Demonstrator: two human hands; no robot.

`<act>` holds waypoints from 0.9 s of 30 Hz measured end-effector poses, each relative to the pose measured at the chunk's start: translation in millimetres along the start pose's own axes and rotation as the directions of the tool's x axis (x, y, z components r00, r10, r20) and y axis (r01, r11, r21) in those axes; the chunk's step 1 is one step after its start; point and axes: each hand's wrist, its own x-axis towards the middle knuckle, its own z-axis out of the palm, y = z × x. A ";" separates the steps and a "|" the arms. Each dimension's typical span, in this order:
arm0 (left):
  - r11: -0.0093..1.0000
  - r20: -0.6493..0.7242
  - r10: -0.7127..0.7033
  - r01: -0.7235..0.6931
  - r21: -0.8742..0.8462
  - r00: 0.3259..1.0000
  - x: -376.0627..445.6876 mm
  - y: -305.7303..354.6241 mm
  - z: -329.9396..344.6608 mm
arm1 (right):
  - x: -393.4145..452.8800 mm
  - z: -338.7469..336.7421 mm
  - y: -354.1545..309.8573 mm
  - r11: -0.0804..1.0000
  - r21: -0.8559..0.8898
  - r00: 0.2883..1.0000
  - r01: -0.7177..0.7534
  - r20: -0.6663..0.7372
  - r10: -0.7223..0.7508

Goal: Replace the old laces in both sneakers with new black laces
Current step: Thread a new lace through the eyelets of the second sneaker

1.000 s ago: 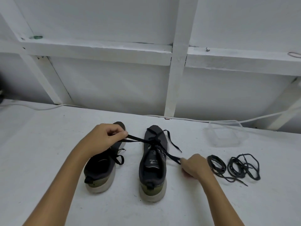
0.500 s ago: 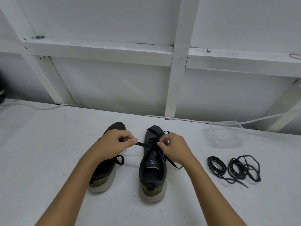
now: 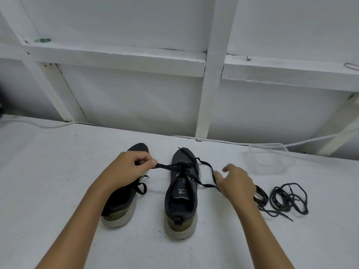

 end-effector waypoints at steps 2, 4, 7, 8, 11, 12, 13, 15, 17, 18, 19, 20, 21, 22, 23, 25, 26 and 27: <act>1.000 0.022 0.017 -0.016 -0.021 1.000 -0.8 5.8 3.4 | -9.7 -1.1 -13.7 0.983 0.112 0.989 0.143 -0.061 -0.136; 0.999 0.027 0.037 -0.036 -0.013 0.999 -0.8 11.3 6.3 | -14.1 -5.0 -29.0 0.865 0.352 0.927 0.358 -0.025 -0.373; 0.998 0.039 0.064 -0.064 -0.013 0.997 0.3 21.5 9.8 | -27.0 -13.2 -52.9 0.689 0.552 0.774 0.470 0.117 -0.622; 0.997 0.043 0.071 -0.071 -0.013 0.997 0.7 23.9 10.1 | -28.9 -14.4 -59.0 0.669 0.558 0.747 0.491 0.126 -0.653; 0.998 0.046 0.067 -0.067 0.009 0.997 0.4 26.7 3.2 | -24.3 -13.7 -66.6 0.625 0.627 0.794 0.465 0.017 -0.608; 0.998 0.041 0.056 -0.056 0.013 0.998 -0.1 26.2 -1.6 | -18.9 -14.5 -64.7 0.632 0.646 0.839 0.429 -0.027 -0.543; 0.999 0.034 0.041 -0.042 0.020 0.999 -1.1 24.2 -7.7 | -11.8 -14.9 -61.2 0.657 0.643 0.882 0.393 -0.060 -0.468; 1.000 0.023 0.012 -0.012 0.028 1.000 -5.0 18.2 -22.1 | 2.9 -13.3 -49.4 0.725 0.617 0.941 0.307 -0.083 -0.327; 1.000 0.010 -0.017 0.016 0.004 1.000 -10.5 12.7 -37.0 | 13.6 -9.0 -35.7 0.766 0.612 0.975 0.198 -0.044 -0.217; 0.999 -0.007 -0.031 0.031 -0.013 1.000 -13.8 11.1 -43.6 | 17.4 -5.5 -29.8 0.779 0.606 0.982 0.161 -0.018 -0.189; 0.999 -0.035 -0.045 0.044 -0.023 0.998 -17.2 9.7 -49.5 | 20.1 -0.7 -24.1 0.792 0.596 0.985 0.131 0.015 -0.175; 0.998 -0.068 -0.062 0.060 -0.031 0.996 -19.5 7.7 -54.5 | 21.1 4.0 -19.9 0.791 0.601 0.985 0.112 0.040 -0.170; 0.996 -0.101 -0.079 0.076 -0.038 0.992 -21.7 7.0 -58.3 | 20.7 8.4 -16.8 0.783 0.615 0.984 0.095 0.062 -0.167; 0.995 -0.124 -0.092 0.086 -0.048 0.988 -22.7 4.8 -61.3 | 19.6 12.8 -14.8 0.777 0.623 0.982 0.089 0.075 -0.173; 0.994 -0.136 -0.102 0.094 -0.061 0.985 -23.9 3.4 -62.5 | 18.2 17.4 -14.6 0.774 0.627 0.979 0.088 0.089 -0.183; 0.989 -0.127 -0.115 0.102 -0.108 0.985 -24.5 1.7 -59.4 | 13.4 24.6 -16.5 0.777 0.618 0.974 0.124 0.075 -0.215; 0.984 -0.118 -0.117 0.099 -0.149 0.986 -23.5 0.7 -55.1 | 9.9 25.6 -18.9 0.777 0.607 0.970 0.166 0.042 -0.240; 0.978 -0.103 -0.113 0.092 -0.186 0.988 -22.7 1.5 -49.6 | 5.8 24.7 -22.3 0.782 0.580 0.961 0.229 -0.008 -0.276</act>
